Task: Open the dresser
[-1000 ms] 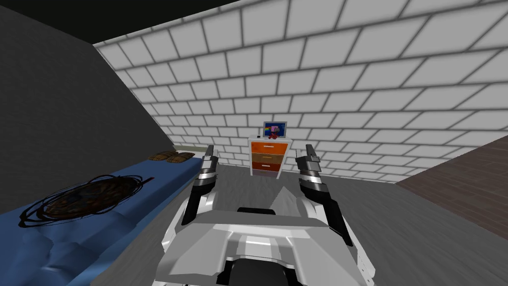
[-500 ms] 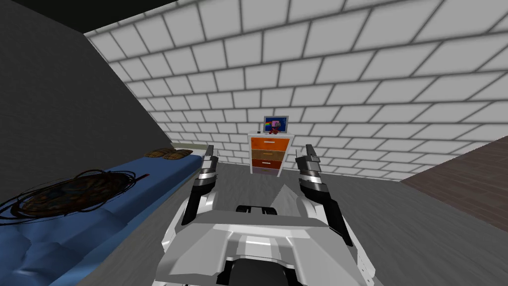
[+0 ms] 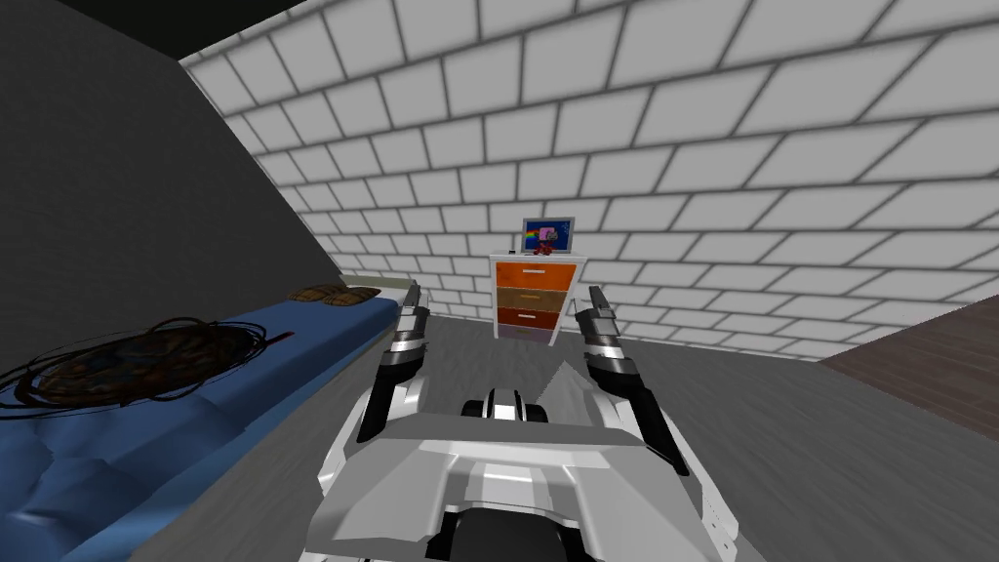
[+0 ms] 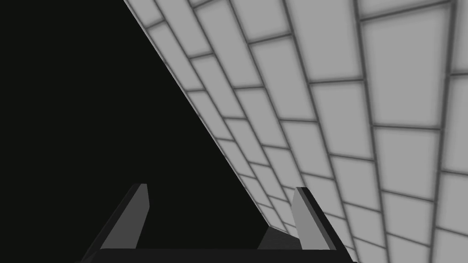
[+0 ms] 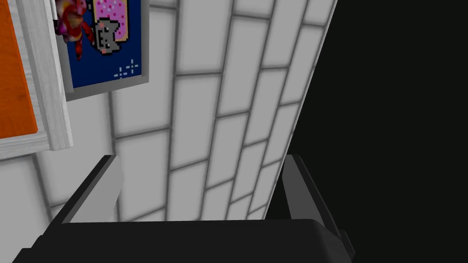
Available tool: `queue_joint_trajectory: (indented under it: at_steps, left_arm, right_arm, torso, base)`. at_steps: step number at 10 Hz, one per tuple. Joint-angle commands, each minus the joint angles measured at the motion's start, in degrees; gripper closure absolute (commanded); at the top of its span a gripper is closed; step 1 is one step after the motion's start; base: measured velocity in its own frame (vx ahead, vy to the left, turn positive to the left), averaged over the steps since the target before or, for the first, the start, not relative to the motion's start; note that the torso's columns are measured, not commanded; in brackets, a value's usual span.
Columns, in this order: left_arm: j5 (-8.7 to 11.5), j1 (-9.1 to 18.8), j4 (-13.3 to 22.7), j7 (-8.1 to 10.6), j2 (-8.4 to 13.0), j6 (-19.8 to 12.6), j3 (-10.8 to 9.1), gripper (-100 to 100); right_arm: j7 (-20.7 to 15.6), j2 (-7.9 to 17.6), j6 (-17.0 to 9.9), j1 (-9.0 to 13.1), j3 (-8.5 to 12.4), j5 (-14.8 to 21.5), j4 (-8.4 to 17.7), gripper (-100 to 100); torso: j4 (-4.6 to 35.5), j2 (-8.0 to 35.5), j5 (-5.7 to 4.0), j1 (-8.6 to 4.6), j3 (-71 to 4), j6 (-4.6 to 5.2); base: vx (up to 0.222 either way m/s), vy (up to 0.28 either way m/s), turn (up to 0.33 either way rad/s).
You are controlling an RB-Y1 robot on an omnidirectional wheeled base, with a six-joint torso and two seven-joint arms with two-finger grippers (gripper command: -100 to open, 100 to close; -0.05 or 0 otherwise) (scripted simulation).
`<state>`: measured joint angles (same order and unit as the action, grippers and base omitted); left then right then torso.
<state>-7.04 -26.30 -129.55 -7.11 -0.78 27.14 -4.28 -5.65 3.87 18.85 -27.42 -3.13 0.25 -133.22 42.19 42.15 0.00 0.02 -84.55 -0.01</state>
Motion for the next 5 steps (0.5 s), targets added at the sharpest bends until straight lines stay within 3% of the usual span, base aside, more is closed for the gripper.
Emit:
queue_joint_trajectory:
  at_steps: [1, 3, 5]
  left_arm:
    - [0.0, 0.0, 0.0, 0.00, 0.0, 0.0, 0.00, 0]
    - [0.0, 0.0, 0.0, 0.00, 0.0, 0.0, 0.00, 0]
    - [0.0, 0.0, 0.0, 0.00, 0.0, 0.0, 0.00, 0]
  right_arm:
    - [0.5, 3.2, -3.6, -0.3, -0.4, 3.5, 2.3, -100]
    - [0.7, 4.1, -5.3, -0.3, -0.6, 5.3, 3.6, -100]
    - [1.1, 5.4, -9.1, -0.3, -1.2, 9.2, 6.4, -100]
  torso:
    - [0.1, 0.1, 0.01, 0.01, 0.0, 0.00]
    - [0.1, 0.1, 0.00, -0.01, 0.0, 0.01]
    - [0.1, 0.2, 0.00, -0.02, 0.0, 0.00]
  base:
    - [0.054, 0.015, 0.145]
    - [0.049, 0.011, 0.106]
    - [0.046, 0.012, 0.170]
